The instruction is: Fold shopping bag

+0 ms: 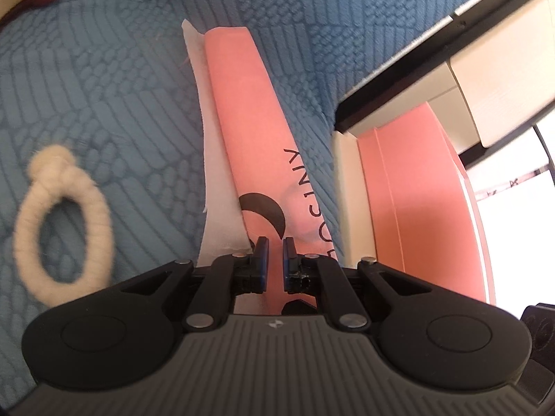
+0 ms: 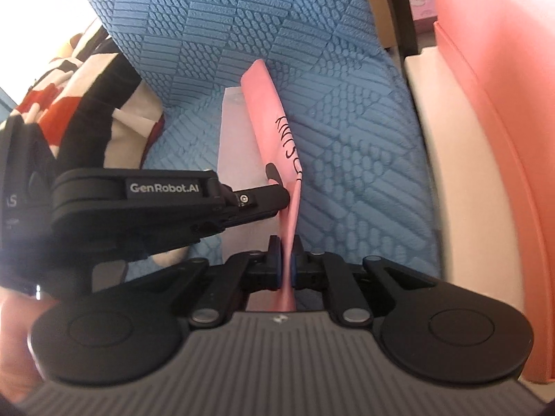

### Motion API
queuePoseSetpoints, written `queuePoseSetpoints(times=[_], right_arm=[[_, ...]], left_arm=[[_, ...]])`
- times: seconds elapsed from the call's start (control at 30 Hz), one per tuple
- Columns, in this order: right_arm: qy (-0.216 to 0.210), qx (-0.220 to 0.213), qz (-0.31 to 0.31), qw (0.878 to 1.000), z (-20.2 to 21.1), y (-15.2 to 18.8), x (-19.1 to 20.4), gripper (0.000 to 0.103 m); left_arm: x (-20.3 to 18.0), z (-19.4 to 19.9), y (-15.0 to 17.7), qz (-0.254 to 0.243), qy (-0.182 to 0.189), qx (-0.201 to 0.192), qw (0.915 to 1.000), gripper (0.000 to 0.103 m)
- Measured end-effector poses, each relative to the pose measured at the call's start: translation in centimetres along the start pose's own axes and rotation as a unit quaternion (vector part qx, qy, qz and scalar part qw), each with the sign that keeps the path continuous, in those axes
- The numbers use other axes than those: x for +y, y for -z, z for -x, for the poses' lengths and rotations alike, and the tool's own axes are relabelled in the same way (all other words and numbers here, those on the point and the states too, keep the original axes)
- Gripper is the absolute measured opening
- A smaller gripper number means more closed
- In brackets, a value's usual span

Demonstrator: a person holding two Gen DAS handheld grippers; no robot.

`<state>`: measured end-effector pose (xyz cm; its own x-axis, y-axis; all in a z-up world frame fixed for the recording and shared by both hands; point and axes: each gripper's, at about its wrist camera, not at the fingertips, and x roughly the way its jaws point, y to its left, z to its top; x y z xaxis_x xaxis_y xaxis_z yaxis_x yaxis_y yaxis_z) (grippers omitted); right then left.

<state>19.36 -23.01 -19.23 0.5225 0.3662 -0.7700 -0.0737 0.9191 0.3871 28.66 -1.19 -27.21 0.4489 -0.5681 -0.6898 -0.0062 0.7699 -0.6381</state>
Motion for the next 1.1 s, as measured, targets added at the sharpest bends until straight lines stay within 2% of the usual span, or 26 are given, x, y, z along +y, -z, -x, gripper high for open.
queuePoseSetpoints(times=[0.2, 0.4, 0.6, 0.73, 0.77, 0.87, 0.97, 1.1], right_arm=[[0.068, -0.022, 0.073, 0.995, 1.3, 0.3, 0.6, 0.008], [0.128, -0.029, 0.162, 0.978, 1.3, 1.3, 1.5, 0.008], [0.153, -0.023, 0.217, 0.964, 0.1, 1.9, 2.7, 0.008], [0.159, -0.018, 0.226, 0.961, -0.6, 2.0, 3.0, 0.008], [0.162, -0.016, 0.227, 0.960, -0.7, 2.0, 3.0, 0.008], [0.164, -0.013, 0.231, 0.959, -1.0, 2.1, 3.1, 0.008], [0.166, -0.012, 0.238, 0.957, -1.2, 2.2, 3.2, 0.008], [0.164, -0.012, 0.239, 0.957, -1.3, 2.1, 3.2, 0.008]], left_arm=[[-0.8, -1.4, 0.9, -0.001, 0.011, 0.016, 0.9998, 0.008], [-1.2, -1.9, 1.4, 0.000, 0.021, 0.020, 0.9996, 0.008], [-0.5, -0.4, 1.0, 0.022, 0.041, 0.002, 0.9989, 0.008], [0.0, 0.7, 0.7, 0.039, 0.072, -0.009, 0.9966, 0.008], [0.1, 0.8, 0.6, 0.043, 0.078, -0.009, 0.9960, 0.010], [0.3, 1.5, 0.6, 0.053, 0.090, -0.013, 0.9944, 0.033], [0.1, 2.4, 0.4, 0.049, 0.101, -0.019, 0.9935, 0.035], [-1.2, 1.8, 0.3, 0.021, 0.090, -0.016, 0.9956, 0.035]])
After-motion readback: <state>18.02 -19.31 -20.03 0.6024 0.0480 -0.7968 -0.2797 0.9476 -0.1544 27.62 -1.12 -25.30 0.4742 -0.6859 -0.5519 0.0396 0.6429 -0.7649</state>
